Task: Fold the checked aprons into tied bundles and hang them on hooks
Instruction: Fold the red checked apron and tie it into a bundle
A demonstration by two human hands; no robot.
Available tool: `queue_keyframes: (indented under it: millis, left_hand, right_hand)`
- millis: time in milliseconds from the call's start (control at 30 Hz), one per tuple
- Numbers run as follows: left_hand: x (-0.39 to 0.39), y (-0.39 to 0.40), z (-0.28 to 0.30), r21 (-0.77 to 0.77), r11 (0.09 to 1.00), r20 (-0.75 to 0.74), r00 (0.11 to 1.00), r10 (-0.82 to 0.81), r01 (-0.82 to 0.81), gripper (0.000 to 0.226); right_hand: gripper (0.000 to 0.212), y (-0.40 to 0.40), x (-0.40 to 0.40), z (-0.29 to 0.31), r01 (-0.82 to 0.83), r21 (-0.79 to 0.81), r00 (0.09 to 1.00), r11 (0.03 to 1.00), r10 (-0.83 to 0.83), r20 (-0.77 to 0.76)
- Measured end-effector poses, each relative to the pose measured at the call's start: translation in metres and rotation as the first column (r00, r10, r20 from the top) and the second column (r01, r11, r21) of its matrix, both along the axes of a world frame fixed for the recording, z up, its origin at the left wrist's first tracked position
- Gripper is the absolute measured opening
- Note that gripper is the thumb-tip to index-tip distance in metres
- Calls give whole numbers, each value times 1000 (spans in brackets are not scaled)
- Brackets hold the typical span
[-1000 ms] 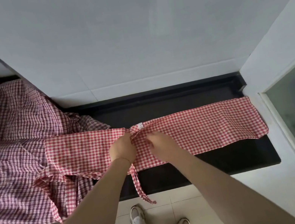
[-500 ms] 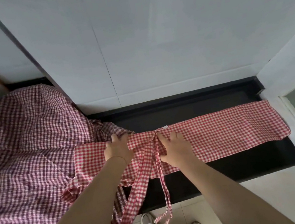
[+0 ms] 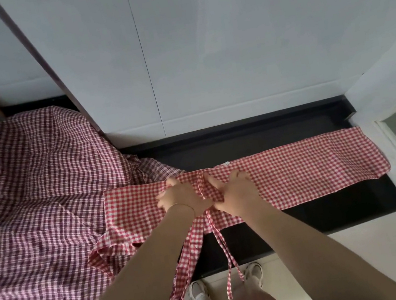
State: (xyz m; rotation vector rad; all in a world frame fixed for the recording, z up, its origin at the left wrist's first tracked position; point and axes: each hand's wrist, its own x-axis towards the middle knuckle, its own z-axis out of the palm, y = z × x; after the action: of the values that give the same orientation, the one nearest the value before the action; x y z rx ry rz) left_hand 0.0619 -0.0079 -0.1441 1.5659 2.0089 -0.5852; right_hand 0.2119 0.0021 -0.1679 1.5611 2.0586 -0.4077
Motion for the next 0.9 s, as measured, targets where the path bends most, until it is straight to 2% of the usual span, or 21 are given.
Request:
queue_keyframes:
  millis: [100, 200, 367, 467, 533, 633, 700, 800, 900]
  left_hand:
    - [12, -3, 3, 0, 1000, -64, 998, -1, 1, 90]
    - [5, 0, 6, 68, 998, -77, 997, -9, 15, 54]
    - [-41, 6, 20, 213, 967, 96, 988, 119, -137, 34]
    - [-55, 6, 30, 336, 929, 228, 971, 76, -152, 22]
    - [-56, 6, 33, 414, 905, 240, 971, -5, -98, 16]
    - [-55, 11, 34, 361, 932, 210, 977, -36, -43, 19]
    - [-55, 15, 36, 295, 954, 244, 969, -29, -45, 25]
    - [-53, 16, 43, 205, 967, 444, 895, 44, -149, 23]
    - [-54, 17, 43, 115, 943, 595, 781, 187, -313, 25]
  right_hand:
    - [87, 1, 0, -3, 6, -17, 1000, 1000, -6, -6]
    - [93, 2, 2, -3, 0, -26, 1000, 1000, 0, -5]
    - [94, -1, 4, 4, 28, -11, 998, 1000, -29, -57]
    - [92, -2, 4, 8, 18, -2, 997, 1000, -19, -71]
    - [83, 0, 3, 13, 11, 8, 995, 1000, -10, -100]
    - [54, 8, -8, 24, 58, 100, 966, 993, -30, -258]
    - [44, 15, -22, 30, 144, 150, 895, 978, -64, -441]
    - [50, 19, -44, 41, 185, 20, 769, 982, -133, -625]
    - [24, 24, -58, 41, 189, 7, 768, 982, -143, -624]
